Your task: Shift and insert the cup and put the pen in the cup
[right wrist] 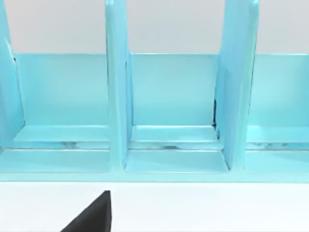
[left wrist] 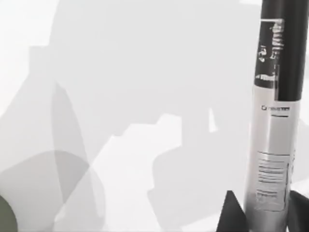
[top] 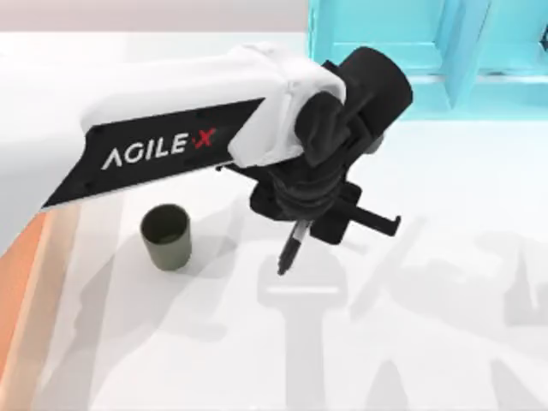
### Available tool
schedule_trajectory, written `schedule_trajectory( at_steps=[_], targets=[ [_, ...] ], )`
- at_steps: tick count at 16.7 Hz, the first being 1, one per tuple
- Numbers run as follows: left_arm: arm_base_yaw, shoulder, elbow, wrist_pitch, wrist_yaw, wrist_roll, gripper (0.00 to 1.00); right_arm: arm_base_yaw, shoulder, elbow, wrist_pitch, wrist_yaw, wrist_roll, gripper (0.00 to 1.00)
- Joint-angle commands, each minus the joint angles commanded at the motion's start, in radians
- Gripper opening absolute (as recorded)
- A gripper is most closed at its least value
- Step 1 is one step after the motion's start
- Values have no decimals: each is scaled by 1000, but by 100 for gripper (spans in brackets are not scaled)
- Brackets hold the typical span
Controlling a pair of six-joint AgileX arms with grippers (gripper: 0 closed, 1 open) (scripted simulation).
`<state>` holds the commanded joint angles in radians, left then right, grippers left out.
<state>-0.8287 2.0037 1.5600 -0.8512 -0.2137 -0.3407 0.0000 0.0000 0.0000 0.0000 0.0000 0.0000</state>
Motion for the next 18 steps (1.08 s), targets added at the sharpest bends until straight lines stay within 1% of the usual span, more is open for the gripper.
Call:
schedule_trajectory(
  at_steps=[4, 9, 14, 18],
  targets=[
    [44, -143, -284, 392, -35, 44, 0, 0, 0, 0, 0, 0, 0, 100],
    [109, -355, -654, 898, -49, 121, 0, 0, 0, 0, 0, 0, 0, 100],
    [184, -567, -993, 1356, -34, 206, 0, 0, 0, 0, 0, 0, 0, 100],
    [246, -720, -1210, 1652, -12, 279, 0, 0, 0, 0, 0, 0, 0, 100]
  ],
)
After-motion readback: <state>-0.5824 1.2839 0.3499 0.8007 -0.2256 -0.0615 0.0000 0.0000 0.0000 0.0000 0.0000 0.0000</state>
